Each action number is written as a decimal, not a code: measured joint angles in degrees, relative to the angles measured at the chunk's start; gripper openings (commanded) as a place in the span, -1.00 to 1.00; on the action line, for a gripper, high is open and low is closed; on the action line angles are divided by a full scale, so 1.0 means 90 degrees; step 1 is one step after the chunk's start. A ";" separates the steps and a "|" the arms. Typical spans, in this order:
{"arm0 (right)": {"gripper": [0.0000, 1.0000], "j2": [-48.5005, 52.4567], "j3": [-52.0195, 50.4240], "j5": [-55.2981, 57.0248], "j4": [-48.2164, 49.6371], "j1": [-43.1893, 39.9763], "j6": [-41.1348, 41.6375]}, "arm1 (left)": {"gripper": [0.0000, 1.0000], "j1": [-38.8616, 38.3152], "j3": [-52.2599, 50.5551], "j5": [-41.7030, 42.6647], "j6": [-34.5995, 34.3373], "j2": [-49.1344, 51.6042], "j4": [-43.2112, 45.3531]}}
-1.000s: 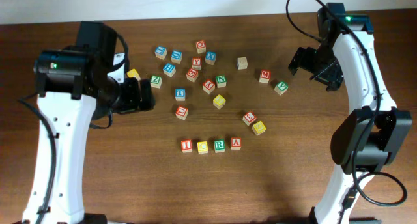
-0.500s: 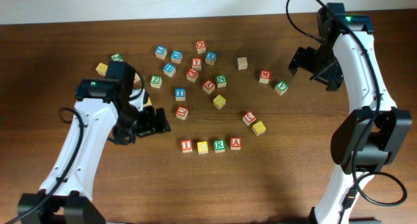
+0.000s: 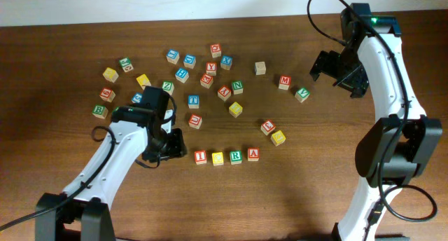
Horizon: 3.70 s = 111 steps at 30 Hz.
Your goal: Spell out ICRA
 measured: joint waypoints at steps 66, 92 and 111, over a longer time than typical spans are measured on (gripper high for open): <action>-0.91 -0.3373 -0.8298 -0.2659 0.6511 0.1698 0.0389 | -1.00 -0.0678 -0.0568 -0.0262 -0.0896 0.1146 0.1911; -0.92 -0.3330 -0.8340 -0.2421 0.7327 0.2460 0.0478 | -1.00 -0.1071 -0.0563 0.0168 -0.0942 0.1207 0.2144; -0.92 -0.3330 -0.8344 -0.2314 0.7208 0.2888 0.1183 | -1.00 -0.1071 -0.0563 0.0168 -0.0945 0.1207 0.2149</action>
